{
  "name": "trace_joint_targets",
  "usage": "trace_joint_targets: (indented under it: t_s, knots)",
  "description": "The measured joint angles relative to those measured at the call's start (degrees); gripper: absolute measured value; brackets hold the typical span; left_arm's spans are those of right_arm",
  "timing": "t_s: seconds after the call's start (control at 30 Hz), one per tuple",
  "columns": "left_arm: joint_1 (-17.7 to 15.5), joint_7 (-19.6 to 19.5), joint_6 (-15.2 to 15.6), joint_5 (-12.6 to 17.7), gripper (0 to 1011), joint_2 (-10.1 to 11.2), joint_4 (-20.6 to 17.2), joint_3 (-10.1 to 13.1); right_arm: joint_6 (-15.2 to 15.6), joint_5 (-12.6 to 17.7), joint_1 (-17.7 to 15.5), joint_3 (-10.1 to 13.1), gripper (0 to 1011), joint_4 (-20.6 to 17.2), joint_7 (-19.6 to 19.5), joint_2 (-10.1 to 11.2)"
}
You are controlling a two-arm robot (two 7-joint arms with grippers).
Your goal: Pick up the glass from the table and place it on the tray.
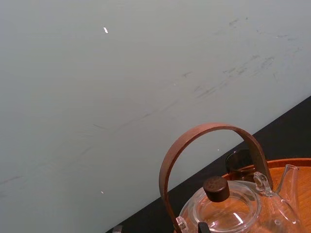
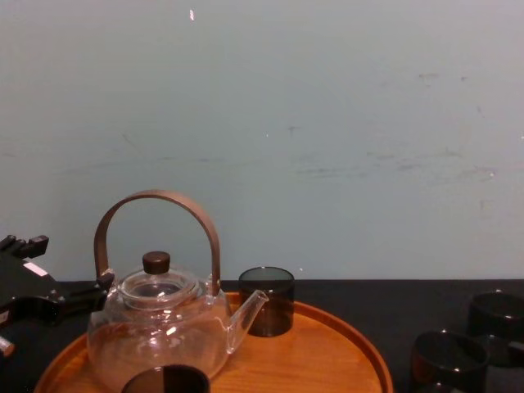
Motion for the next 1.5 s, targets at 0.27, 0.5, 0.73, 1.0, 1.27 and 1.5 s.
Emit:
trace_joint_targets:
  t_s: [0.27, 0.5, 0.73, 1.0, 1.27, 1.5]
  knots:
    - [0.0, 0.0, 0.0, 0.0, 1010, 0.0, 0.0, 0.0, 0.4, 0.2, 0.8, 0.7, 1002, 1.8, 1.5, -1.4]
    - [0.0, 0.0, 0.0, 0.0, 1009, 0.0, 0.0, 0.0, 0.8, 0.1, 1.4, 1.4, 1002, 3.3, 2.6, -2.5]
    - [0.0, 0.0, 0.0, 0.0, 1009, 0.0, 0.0, 0.0, 1.3, -0.1, 2.7, 1.9, 1002, 5.3, 4.0, -3.8]
    - [0.0, 0.0, 0.0, 0.0, 1009, 0.0, 0.0, 0.0, 1.8, -0.3, 5.1, 2.3, 1003, 8.6, 5.7, -5.7]
    - [0.0, 0.0, 0.0, 0.0, 1010, 0.0, 0.0, 0.0, 1.9, -0.6, 7.7, 2.7, 1002, 12.5, 7.4, -7.8]
    - [0.0, 0.0, 0.0, 0.0, 1010, 0.0, 0.0, 0.0, 1.5, -1.0, 9.0, 3.1, 1002, 14.9, 8.6, -9.2]
